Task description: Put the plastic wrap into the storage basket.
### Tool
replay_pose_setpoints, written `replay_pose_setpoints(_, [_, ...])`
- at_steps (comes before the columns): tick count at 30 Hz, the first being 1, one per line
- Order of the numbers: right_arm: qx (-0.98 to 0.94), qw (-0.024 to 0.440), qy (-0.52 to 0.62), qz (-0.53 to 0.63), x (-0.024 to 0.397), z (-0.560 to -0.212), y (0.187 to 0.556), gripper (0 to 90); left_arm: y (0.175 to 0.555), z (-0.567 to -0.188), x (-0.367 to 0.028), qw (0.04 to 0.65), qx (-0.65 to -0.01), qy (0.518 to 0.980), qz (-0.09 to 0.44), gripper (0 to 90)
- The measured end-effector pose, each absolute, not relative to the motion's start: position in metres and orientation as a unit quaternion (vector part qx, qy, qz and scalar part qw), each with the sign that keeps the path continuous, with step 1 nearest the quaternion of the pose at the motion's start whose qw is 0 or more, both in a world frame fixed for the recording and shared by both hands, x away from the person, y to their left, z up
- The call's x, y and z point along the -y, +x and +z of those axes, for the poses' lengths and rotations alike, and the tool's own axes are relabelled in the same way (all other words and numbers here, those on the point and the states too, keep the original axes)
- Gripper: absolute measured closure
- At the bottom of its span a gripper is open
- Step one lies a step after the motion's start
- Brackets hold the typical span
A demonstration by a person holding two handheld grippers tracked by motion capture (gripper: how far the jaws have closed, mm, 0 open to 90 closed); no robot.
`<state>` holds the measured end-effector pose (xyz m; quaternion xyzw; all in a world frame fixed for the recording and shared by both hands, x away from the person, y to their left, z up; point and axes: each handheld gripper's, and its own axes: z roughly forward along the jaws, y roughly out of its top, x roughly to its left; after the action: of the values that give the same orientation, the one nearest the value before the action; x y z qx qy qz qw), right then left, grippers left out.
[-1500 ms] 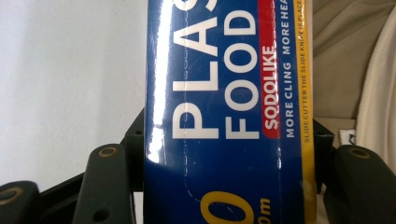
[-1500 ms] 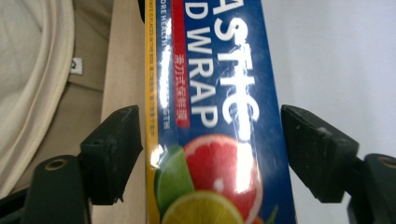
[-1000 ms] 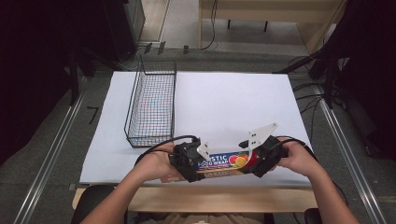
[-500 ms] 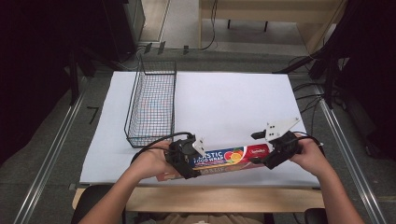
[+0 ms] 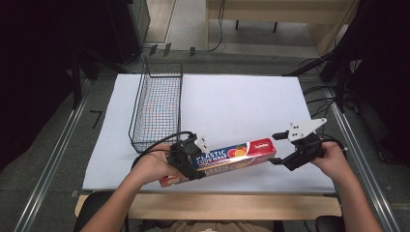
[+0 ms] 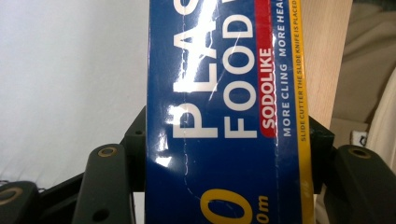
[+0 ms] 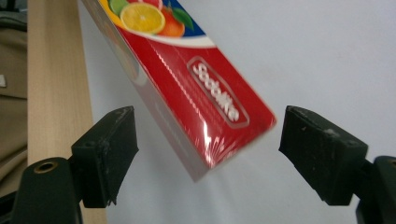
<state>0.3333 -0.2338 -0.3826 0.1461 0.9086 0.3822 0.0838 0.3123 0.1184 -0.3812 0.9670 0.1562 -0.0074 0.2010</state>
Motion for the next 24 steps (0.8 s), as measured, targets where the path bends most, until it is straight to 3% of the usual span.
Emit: replay_pose_setpoints(24, [-0.891,0.100,0.242,0.371,0.232,-0.423,0.351,19.8,0.323,-0.344,-0.144,0.241,-0.229,0.943,0.012,39.9])
